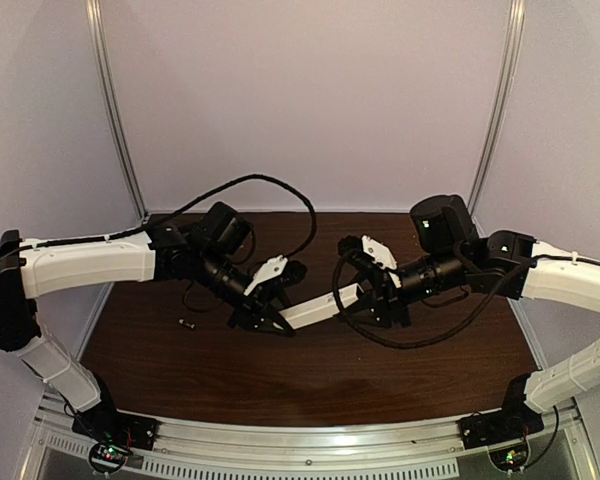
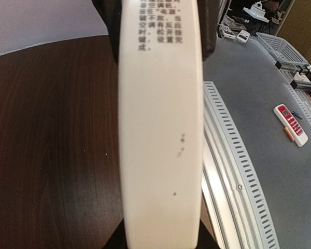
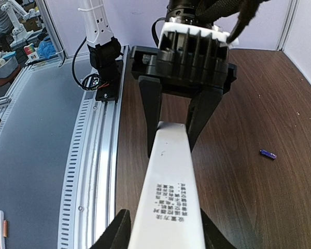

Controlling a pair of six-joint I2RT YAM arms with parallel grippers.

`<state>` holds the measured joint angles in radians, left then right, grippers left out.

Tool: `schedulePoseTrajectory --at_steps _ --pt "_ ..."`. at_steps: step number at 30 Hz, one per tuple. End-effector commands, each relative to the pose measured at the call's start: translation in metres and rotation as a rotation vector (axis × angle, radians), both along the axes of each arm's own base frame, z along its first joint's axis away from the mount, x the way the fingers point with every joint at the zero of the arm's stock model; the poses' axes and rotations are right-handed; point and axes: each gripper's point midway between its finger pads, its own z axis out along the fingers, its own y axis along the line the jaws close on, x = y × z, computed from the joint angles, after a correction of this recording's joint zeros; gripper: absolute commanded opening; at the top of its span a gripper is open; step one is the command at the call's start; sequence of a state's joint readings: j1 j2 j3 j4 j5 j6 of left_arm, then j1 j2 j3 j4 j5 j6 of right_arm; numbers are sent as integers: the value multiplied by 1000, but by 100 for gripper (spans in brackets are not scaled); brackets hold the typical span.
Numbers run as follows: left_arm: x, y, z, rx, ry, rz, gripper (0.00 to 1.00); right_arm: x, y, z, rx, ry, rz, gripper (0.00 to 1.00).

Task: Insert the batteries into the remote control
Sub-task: Pass from the left arm to the right

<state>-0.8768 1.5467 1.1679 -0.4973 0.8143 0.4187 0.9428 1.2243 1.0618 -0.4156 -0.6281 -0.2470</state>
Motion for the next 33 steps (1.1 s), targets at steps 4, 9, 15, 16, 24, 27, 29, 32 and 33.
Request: schedulePoseTrajectory --at_steps 4,9,15,16,24,27,29,32,33 --pt "8 -8 14 -58 -54 0 8 -7 6 21 78 -7 32 30" --pt "8 -8 23 -100 -79 8 8 -7 5 24 95 -14 26 50" --pt "7 -9 32 -131 -87 6 8 -7 4 25 113 -17 19 40" --pt "7 -9 33 -134 -87 4 8 -7 4 25 110 -13 20 38" --pt "5 -9 37 -154 -87 -6 8 -8 3 23 107 -11 20 32" --pt "6 -9 38 -150 -92 5 14 -8 3 22 104 -8 16 22" --pt "12 -9 38 -141 -94 41 36 -5 3 23 104 -12 3 16" --pt "28 -8 39 -121 -109 153 58 1 0 28 121 -43 -41 12" --pt "34 -6 41 -117 -115 198 67 4 -1 31 133 -59 -60 10"
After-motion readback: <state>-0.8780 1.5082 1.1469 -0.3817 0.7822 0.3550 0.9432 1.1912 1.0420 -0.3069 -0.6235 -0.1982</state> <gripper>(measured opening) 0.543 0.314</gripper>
